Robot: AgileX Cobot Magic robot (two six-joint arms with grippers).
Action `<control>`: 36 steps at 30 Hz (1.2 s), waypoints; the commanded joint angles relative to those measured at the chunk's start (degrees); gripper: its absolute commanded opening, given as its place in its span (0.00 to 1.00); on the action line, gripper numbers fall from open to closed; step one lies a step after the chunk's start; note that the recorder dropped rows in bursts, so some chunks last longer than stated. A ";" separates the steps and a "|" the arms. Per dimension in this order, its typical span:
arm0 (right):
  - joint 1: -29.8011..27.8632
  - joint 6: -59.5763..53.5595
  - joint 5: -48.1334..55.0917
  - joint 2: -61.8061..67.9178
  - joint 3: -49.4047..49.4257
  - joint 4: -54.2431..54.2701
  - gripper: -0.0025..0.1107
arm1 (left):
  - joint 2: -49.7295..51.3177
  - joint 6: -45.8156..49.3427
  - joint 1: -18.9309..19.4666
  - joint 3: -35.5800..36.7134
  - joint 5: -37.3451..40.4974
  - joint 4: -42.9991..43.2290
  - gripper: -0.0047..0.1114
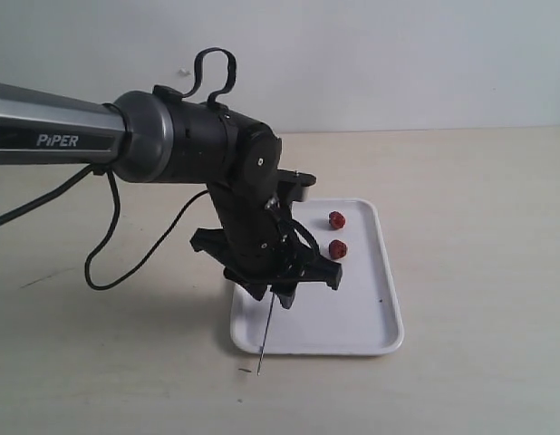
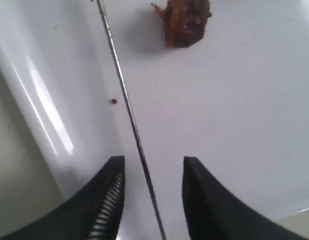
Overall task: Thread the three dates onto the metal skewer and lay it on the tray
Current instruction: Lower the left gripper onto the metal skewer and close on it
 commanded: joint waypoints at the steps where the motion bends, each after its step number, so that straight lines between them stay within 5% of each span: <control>1: -0.24 -0.08 -0.84 -0.32 0.28 -0.21 0.02 | 0.78 -0.59 -0.30 -0.35 -1.03 0.52 0.38; 17: -0.24 -0.08 -0.84 -0.32 0.28 -0.21 0.02 | 3.22 -0.84 -0.30 -0.35 -0.57 0.92 0.36; 25: -0.24 -0.08 -0.84 -0.32 0.28 -0.21 0.02 | 3.22 -1.45 -0.30 -0.35 -0.78 0.92 0.04; 36: -0.24 -0.08 -0.84 -0.32 0.28 -0.21 0.02 | 2.18 -5.53 -0.30 -0.35 -1.53 1.92 0.04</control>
